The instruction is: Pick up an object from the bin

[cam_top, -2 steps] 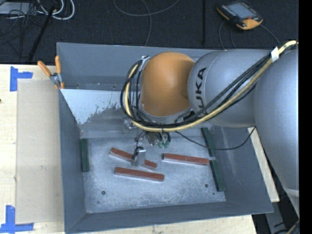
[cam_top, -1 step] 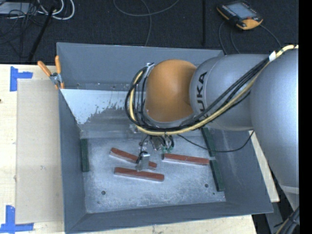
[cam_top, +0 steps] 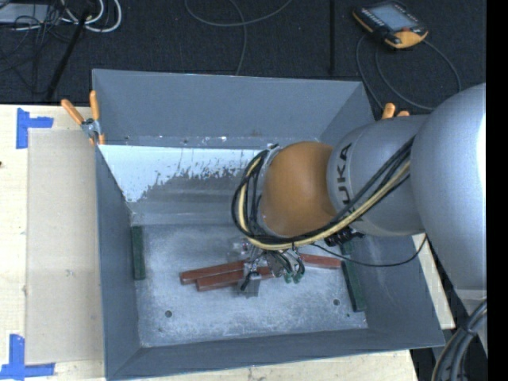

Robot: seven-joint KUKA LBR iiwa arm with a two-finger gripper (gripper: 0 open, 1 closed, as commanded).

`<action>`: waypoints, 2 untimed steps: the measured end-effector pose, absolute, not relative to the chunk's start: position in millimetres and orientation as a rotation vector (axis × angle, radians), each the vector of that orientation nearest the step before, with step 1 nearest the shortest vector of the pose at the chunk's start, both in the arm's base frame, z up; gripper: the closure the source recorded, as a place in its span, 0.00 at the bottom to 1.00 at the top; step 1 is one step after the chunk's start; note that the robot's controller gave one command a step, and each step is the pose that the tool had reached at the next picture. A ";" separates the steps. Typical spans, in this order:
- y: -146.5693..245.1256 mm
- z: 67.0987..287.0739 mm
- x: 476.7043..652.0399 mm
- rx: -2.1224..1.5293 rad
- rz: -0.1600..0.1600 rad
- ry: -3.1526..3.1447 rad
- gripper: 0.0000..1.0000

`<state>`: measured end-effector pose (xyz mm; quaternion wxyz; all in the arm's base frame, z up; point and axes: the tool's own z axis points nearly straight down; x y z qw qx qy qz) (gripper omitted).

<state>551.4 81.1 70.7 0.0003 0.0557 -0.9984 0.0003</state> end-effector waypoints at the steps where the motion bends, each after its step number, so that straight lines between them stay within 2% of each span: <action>1: 81.1 70.8 551.5 0.174 0.001 -3.136 1.00; 2: 71.3 190.1 545.5 0.413 -0.001 -3.115 1.00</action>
Offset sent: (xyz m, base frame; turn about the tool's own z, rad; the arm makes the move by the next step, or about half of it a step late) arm -0.0064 -0.0101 0.1196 -0.1548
